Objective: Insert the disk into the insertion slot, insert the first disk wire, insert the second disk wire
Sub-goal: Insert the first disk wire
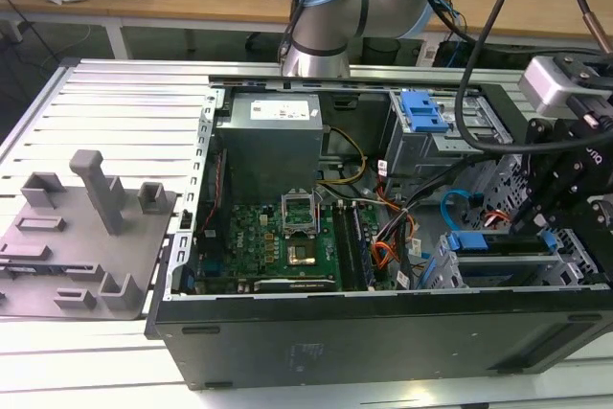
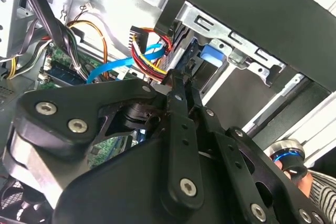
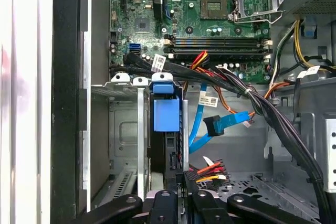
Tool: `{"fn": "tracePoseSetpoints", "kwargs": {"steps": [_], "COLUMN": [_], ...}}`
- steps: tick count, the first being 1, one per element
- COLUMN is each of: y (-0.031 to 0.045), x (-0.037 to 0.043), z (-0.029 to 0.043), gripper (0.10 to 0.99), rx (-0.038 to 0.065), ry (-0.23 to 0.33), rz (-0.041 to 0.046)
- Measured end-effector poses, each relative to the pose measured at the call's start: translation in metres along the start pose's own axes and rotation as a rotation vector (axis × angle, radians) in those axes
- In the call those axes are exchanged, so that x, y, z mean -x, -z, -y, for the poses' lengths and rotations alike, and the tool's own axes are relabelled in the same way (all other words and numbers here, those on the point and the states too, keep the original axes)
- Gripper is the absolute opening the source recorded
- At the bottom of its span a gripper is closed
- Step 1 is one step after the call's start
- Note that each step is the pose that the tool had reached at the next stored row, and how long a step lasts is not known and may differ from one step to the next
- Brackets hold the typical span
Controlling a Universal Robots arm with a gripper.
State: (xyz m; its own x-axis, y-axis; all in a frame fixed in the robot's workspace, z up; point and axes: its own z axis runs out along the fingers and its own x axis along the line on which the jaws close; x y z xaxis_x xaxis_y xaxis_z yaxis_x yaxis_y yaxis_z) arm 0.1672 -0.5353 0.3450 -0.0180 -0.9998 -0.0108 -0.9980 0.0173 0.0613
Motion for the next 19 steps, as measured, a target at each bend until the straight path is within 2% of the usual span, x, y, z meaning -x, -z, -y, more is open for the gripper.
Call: {"fn": "tracePoseSetpoints", "kwargs": {"steps": [3, 11, 17, 19], "y": [-0.0011, -0.0064, -0.0025, -0.0032], "x": [-0.0031, -0.0047, -0.0046, -0.0047], "z": [0.0008, 0.0037, 0.0035, 0.0036], "gripper": [0.173, 0.173, 0.173, 0.173], "rx": [0.002, 0.007, 0.007, 0.008], "ry": [0.000, 0.000, 0.000, 0.000], "rz": [-0.0001, 0.0002, 0.0012, 0.0067]}}
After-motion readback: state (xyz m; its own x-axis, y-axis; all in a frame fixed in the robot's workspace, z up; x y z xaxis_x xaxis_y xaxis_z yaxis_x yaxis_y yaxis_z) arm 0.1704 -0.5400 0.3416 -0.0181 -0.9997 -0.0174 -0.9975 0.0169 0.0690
